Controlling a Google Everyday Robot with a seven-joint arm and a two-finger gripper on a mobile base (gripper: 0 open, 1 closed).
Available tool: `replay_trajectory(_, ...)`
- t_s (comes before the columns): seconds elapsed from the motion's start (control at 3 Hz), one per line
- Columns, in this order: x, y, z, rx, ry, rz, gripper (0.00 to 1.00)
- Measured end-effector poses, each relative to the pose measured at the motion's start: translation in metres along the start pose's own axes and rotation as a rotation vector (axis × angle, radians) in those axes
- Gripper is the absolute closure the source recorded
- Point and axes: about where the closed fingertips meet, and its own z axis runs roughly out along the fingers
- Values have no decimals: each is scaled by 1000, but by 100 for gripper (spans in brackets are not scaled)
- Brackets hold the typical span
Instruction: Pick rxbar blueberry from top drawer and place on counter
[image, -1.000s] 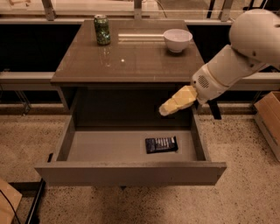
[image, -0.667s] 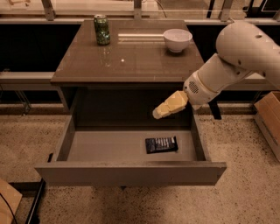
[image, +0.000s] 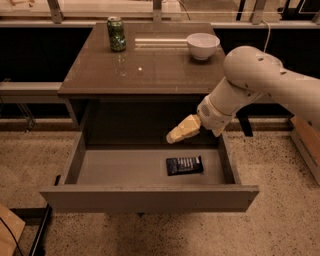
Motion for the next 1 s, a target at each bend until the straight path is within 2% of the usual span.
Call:
replay_trajectory(0.33,-4,-13,26,29,51,63,0)
replay_trajectory(0.67,-5,-14,30,28,51,80,0)
replay_trajectory(1.0,-12,-17,45,25,46,138,0)
